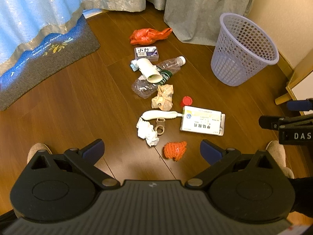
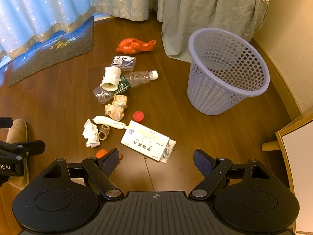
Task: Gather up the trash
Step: 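Move the right tool to the lavender wastebasket rim and grasp it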
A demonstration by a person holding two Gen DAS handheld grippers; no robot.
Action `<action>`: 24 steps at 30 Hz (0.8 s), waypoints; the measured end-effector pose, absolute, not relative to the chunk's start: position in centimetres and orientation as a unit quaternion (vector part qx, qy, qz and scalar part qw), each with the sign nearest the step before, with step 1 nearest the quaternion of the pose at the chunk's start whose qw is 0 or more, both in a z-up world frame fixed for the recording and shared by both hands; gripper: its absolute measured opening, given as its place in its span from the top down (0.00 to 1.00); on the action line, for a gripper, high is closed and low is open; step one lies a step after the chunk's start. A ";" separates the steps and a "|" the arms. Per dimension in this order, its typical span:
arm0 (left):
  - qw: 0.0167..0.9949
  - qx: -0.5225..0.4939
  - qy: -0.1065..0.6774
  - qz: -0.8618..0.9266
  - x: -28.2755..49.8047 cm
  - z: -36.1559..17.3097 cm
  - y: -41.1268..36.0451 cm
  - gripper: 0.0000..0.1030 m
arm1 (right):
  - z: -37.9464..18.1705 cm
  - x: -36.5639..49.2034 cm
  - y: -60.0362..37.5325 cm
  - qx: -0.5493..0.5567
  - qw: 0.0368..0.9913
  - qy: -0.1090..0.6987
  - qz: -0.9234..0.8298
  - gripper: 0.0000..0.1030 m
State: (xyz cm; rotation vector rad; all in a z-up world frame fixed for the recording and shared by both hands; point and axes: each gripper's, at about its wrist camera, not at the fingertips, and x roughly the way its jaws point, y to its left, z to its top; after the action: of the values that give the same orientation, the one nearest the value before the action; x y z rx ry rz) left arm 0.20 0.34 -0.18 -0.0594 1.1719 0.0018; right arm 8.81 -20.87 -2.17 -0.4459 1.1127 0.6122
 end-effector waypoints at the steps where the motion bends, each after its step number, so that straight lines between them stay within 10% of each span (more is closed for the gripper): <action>1: 0.834 -0.029 0.551 0.000 0.3 -0.1 0.4 0.01 | -2.1 8.8 -20.9 -0.207 0.782 0.514 0.284 0.21; 24: 0.900 -0.095 0.424 -0.027 0.4 10.3 2.6 0.01 | 13.8 12.7 -21.4 -0.292 0.771 0.422 0.376 0.21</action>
State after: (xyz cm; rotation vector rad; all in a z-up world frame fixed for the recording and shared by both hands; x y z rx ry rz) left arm 0.44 2.57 10.30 -0.1958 0.8773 -0.0562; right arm 12.67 -21.44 13.75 -0.6332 0.9157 0.8159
